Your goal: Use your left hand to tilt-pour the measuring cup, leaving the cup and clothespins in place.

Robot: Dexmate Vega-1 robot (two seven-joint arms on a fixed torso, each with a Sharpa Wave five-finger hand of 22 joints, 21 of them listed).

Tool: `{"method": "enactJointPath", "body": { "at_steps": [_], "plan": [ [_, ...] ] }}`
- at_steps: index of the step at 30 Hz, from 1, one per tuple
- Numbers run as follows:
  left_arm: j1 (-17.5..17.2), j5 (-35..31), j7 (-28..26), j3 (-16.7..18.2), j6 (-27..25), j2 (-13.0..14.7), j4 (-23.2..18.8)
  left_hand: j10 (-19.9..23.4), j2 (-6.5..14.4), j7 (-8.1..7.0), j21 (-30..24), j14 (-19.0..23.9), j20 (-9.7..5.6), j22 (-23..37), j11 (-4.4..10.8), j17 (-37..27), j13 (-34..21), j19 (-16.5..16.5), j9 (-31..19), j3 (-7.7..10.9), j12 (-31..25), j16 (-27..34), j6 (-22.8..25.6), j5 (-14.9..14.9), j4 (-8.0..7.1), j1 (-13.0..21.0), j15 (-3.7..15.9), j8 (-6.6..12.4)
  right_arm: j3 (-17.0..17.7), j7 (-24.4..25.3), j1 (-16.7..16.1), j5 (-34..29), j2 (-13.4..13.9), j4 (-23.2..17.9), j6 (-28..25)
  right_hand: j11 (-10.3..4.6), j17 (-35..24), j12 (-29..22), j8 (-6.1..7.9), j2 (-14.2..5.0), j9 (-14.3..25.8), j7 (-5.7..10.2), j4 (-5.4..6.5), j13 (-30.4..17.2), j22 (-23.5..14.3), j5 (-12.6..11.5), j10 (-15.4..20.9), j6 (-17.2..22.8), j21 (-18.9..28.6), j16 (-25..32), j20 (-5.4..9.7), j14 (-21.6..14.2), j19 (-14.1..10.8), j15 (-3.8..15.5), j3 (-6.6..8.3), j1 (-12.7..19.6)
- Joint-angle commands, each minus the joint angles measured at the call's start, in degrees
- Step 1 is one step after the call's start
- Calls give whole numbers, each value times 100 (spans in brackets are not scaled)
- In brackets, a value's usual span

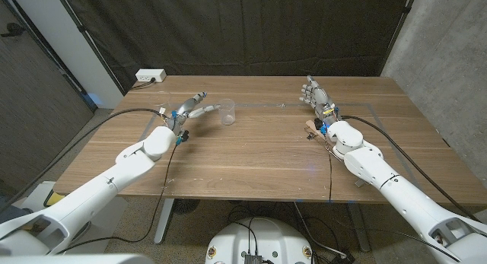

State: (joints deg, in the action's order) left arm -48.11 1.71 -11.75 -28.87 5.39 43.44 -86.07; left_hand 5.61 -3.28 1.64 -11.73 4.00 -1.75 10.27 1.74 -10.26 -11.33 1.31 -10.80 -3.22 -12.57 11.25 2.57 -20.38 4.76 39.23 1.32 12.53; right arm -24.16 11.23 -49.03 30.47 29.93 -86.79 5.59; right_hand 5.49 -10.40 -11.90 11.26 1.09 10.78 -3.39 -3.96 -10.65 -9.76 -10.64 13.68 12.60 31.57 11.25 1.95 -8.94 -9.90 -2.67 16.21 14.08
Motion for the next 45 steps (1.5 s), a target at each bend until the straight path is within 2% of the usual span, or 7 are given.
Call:
{"method": "enactJointPath", "body": {
  "at_steps": [1,8,16,28,31,41,45],
  "plan": [
    [206,-521,43,-319,-330,-14,-71,41,-19,-25,1,63,-101,8,79,-18,-11,9,-18,1,-51,24,58,-39,73,72,21,50,-29,-38,65,0,-93,122,83,14,-13,-39,52,-21,20,17,-5,-19,-8,-24,49,41,-25,30,67,-49,-45,-5,-28,19],
    [290,-855,-19,-525,-726,-96,-157,51,-23,-64,6,67,-51,8,82,-17,-11,-1,-18,-3,-48,18,73,-43,89,109,36,47,-15,5,38,4,-126,114,131,28,-10,-62,58,-19,21,22,-16,-14,-11,-21,114,86,-29,59,45,-170,-166,-37,-39,21],
    [245,-985,-94,-598,-1041,-99,-214,65,-30,-94,14,73,-20,8,94,-17,-10,-16,-18,-6,-45,11,122,-49,113,165,55,54,-12,-2,17,43,-113,103,70,38,-10,-73,63,-25,22,21,-20,-13,-12,-20,148,113,-45,60,27,-200,-189,-42,-40,23],
    [437,-969,-43,-736,-872,-255,146,103,-13,-104,24,75,-5,9,162,-17,-10,-43,-19,0,-43,-1,212,-65,151,273,84,66,-37,-54,46,81,-143,206,54,43,-11,-71,53,-36,22,30,-21,-11,-14,-16,152,111,-79,46,19,-196,-194,-55,-45,17],
    [521,-1046,-84,-804,-839,-323,267,173,4,-147,10,137,-12,10,208,-17,-10,-9,-20,4,-60,16,297,-74,166,328,151,85,-38,-51,41,88,-150,221,56,46,-12,-74,51,-37,23,34,-22,-11,-15,-15,162,111,-89,42,18,-196,-197,-51,-46,16],
    [801,-1148,-115,-975,-685,-542,684,286,33,-210,-3,211,-58,10,267,-17,-10,35,-21,10,-83,26,458,-87,189,421,185,119,-24,-55,41,129,-157,278,44,46,-13,-73,48,-40,23,36,-22,-10,-16,-13,164,115,-110,35,14,-194,-199,-44,-51,10],
    [839,-1161,-196,-993,-622,-599,768,399,58,-287,-15,288,-75,10,417,-17,-11,82,-22,11,-103,37,574,-95,202,491,244,137,-19,-89,51,152,-171,333,75,53,-14,-77,46,-42,23,41,-23,-9,-16,-12,177,118,-123,32,14,-199,-203,-42,-54,8]
  ]
}}
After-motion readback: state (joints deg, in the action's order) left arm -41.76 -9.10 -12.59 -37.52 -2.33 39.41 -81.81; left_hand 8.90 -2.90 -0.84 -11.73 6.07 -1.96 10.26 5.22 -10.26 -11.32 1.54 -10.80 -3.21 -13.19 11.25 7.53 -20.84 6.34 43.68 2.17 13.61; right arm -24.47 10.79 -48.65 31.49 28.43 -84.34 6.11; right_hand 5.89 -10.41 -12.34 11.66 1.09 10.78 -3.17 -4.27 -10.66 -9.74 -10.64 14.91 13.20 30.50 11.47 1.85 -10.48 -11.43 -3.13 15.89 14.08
